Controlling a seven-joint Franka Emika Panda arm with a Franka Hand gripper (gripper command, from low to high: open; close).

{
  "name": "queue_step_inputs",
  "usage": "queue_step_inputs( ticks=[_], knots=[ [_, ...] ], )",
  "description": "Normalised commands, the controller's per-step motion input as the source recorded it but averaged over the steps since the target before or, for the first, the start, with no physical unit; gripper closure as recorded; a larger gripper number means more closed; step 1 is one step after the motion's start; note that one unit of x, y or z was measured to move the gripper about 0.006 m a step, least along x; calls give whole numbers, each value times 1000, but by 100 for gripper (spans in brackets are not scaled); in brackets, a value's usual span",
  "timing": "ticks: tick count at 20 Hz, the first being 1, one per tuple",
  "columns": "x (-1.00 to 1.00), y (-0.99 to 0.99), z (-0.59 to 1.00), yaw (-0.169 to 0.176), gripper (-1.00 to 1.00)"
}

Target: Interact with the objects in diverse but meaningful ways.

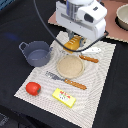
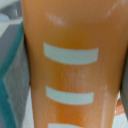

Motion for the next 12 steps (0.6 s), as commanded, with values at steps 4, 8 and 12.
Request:
queue_step_inputs(
  ticks=[4, 8, 12],
  knots=[
    [690, -568, 7, -19, 100],
    [619, -247, -44, -18, 100],
    [214, -189, -226, -1, 100]
  ],
)
